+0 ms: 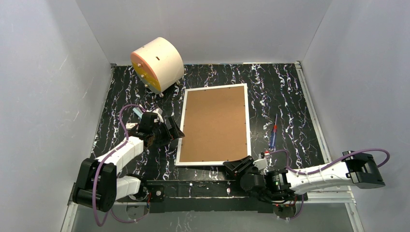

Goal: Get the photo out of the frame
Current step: Turn over the photo frame at the center of the board.

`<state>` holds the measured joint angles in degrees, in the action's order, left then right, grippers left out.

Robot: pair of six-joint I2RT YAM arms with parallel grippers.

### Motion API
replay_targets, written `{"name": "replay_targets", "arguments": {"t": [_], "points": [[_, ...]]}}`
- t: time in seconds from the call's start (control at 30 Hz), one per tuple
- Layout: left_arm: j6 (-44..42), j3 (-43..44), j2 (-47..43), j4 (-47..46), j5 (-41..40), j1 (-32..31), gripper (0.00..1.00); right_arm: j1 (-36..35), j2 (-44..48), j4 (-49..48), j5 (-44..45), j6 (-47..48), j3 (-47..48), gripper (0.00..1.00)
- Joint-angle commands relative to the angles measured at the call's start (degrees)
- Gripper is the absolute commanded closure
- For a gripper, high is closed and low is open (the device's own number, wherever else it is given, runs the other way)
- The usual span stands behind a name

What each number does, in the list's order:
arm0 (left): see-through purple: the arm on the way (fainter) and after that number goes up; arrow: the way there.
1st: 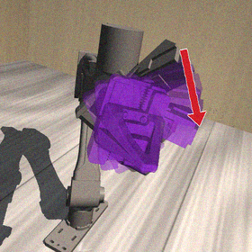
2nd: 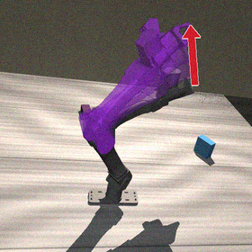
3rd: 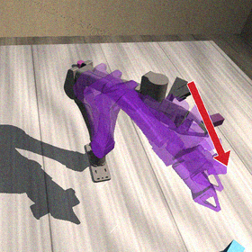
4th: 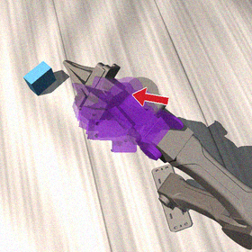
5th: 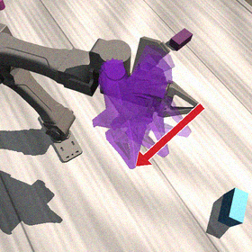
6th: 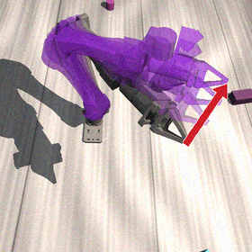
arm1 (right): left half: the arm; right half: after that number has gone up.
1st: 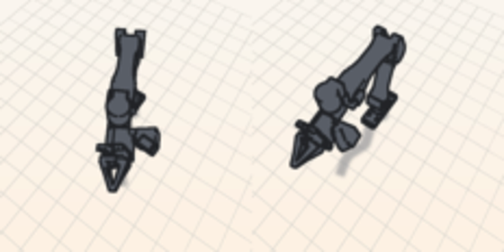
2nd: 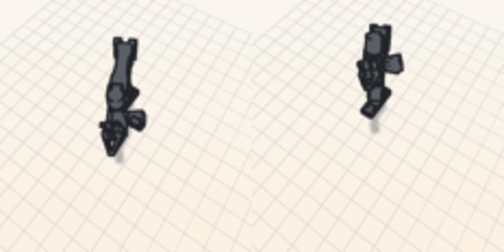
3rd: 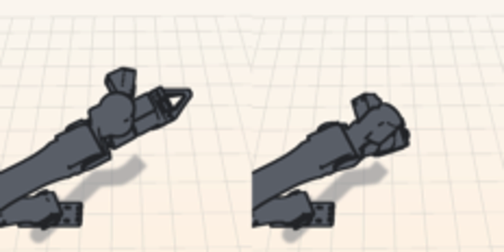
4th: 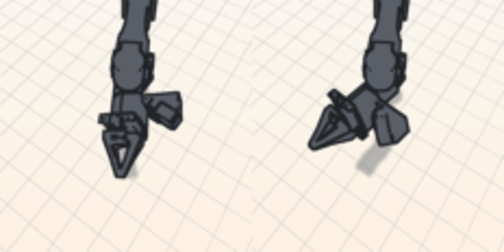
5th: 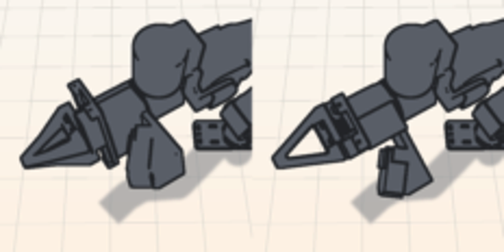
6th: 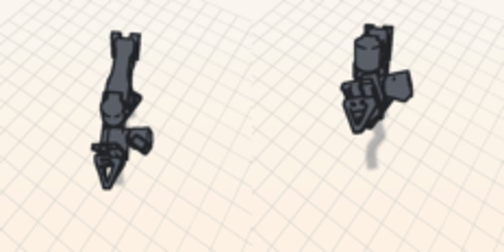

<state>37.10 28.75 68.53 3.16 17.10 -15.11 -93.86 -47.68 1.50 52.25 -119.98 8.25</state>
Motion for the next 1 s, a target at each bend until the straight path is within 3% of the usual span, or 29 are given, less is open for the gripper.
{"name": "replay_targets", "arguments": {"t": [0.0,0.23,0.5,0.97], "points": [[-0.43,-0.27,-1.47,1.3,-0.78,0.03,0.02,-0.18,1.51,4.08,-0.22,-1.25,-1.49,0.55],[-0.3,-0.44,-1.62,1.27,-1.03,0.02,0.02,-0.15,1.98,4.24,-0.88,-1.55,-1.66,0.49],[-0.02,-1.05,-1.74,0.8,-0.87,0.06,0.02,-0.18,1.91,2.99,-0.79,-1.31,-1.93,0.53],[0.38,-0.89,-2.07,0.69,-0.78,0.02,0.02,-0.1,2.86,2.09,-0.97,-2.4,-1.7,0.42]]}}
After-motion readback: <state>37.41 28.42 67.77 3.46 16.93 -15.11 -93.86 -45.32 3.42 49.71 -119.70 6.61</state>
